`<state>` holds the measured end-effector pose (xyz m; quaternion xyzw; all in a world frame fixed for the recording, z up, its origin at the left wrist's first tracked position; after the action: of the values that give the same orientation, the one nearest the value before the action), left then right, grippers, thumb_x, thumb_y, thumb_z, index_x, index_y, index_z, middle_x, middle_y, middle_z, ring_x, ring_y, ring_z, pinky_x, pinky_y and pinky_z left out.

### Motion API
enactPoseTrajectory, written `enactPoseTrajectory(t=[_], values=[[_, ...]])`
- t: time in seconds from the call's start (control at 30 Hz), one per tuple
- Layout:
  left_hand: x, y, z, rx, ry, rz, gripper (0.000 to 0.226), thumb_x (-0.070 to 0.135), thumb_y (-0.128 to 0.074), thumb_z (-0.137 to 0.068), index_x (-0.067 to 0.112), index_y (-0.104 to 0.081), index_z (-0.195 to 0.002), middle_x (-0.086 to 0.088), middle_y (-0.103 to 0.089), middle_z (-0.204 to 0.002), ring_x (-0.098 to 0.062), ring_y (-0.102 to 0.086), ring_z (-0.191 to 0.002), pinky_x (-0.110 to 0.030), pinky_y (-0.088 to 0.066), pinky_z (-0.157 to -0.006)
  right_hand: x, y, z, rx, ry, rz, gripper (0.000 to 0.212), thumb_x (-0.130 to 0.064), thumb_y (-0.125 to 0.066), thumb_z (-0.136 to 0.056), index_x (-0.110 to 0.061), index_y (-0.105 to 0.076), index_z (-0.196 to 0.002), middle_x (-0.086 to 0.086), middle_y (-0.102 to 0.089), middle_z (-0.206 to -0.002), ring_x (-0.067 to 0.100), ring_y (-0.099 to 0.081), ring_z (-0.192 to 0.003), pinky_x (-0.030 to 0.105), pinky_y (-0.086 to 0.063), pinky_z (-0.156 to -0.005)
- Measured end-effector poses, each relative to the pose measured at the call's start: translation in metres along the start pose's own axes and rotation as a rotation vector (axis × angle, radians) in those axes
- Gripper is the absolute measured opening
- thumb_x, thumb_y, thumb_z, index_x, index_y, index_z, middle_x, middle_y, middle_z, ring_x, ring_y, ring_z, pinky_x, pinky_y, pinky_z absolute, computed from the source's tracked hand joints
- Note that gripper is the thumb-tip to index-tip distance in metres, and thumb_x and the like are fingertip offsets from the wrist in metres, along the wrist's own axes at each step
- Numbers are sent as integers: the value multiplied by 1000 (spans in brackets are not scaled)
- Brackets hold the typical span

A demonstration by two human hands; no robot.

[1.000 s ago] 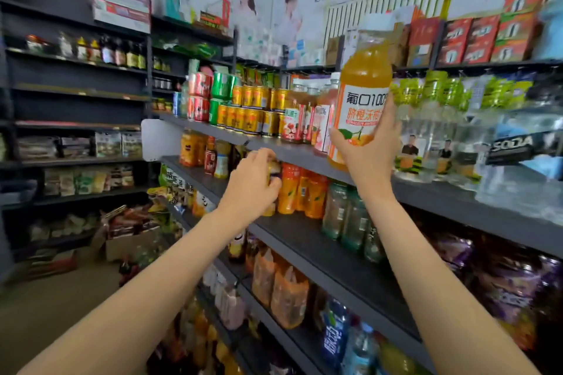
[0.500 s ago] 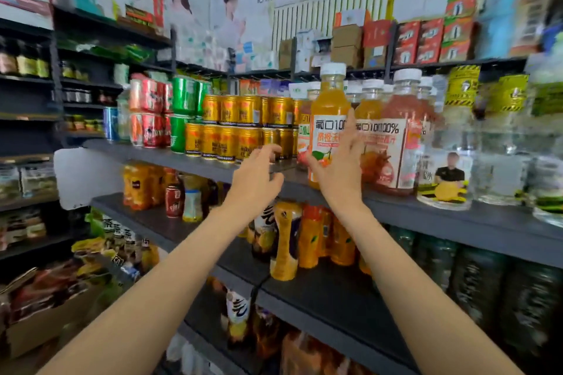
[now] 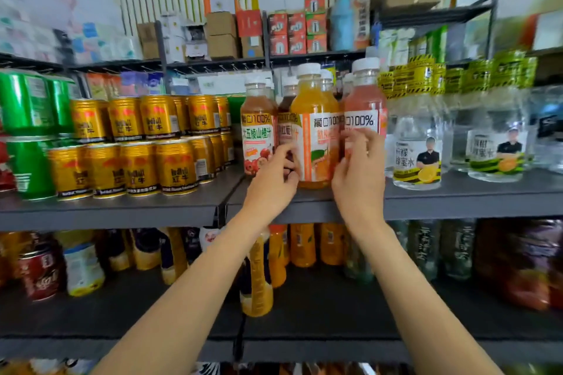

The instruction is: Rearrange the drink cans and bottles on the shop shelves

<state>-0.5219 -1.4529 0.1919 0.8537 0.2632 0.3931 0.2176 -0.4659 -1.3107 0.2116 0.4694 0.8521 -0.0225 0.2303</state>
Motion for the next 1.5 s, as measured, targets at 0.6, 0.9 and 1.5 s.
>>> enactPoseTrajectory(t=[0.6,0.9,1.5], values=[[25,-11,5,108,-206,-234,49,26,-55,-91,22,-37,-136,0,-55,-127,-18,-57,-110,-37,-49,-84,28,16,3,70,96,315,37,8,-39,-78,0,-61,-108,27,-45,-126,42,-45,-108,45,-40,-89],[-21,22,129,424,-317,-66,25,7,-44,-85,6,-60,-104,1,-53,-108,-11,-46,-107,-13,-32,-95,12,47,80,201,108,-160,29,5,-39,-79,2,-61,-98,12,-43,-106,7,-43,-97,16,-38,-77],[-224,-17,209,-560,374,-383,56,18,-50,-93,25,-30,-146,-1,-18,-156,-20,-15,-143,-29,-15,-113,35,-186,229,-854,-525,-365,77,-20,-80,-71,-15,-36,-134,3,-51,-130,14,-48,-115,26,-37,-94]])
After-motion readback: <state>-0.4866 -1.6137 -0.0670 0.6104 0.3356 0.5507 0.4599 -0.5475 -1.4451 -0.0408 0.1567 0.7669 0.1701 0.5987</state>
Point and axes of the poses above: each hand's wrist, its own z-axis away from the middle knuckle, its own y-axis out of the back of the hand, x = y × z, the point moved 8 cm from there along -z, towards the middle knuckle
